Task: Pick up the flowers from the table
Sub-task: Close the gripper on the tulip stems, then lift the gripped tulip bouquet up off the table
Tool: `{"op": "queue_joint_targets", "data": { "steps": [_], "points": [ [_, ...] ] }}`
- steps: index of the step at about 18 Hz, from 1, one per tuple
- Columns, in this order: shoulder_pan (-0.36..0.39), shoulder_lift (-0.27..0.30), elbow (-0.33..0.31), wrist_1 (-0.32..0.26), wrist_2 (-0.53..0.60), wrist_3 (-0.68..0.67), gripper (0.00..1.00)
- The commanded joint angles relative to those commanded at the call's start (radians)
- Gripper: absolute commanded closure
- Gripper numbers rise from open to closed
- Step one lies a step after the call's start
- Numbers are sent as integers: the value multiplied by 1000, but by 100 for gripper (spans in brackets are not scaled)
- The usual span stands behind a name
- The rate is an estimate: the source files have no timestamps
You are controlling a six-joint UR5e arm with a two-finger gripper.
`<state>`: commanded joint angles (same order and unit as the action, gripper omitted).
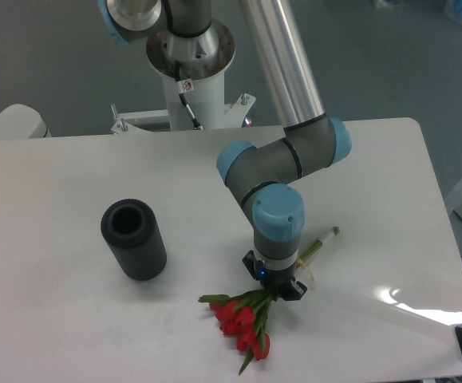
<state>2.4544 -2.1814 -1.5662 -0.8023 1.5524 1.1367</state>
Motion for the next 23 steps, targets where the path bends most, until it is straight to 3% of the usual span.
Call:
{"op": "queue_joint_targets", "data": {
  "steps": [3,13,23],
  "points": [
    [3,31,18,-3,-40,-5,75],
    [9,253,18,-20,-455,-170,75],
    [84,301,12,-20,-689,-255,75]
  ]
}}
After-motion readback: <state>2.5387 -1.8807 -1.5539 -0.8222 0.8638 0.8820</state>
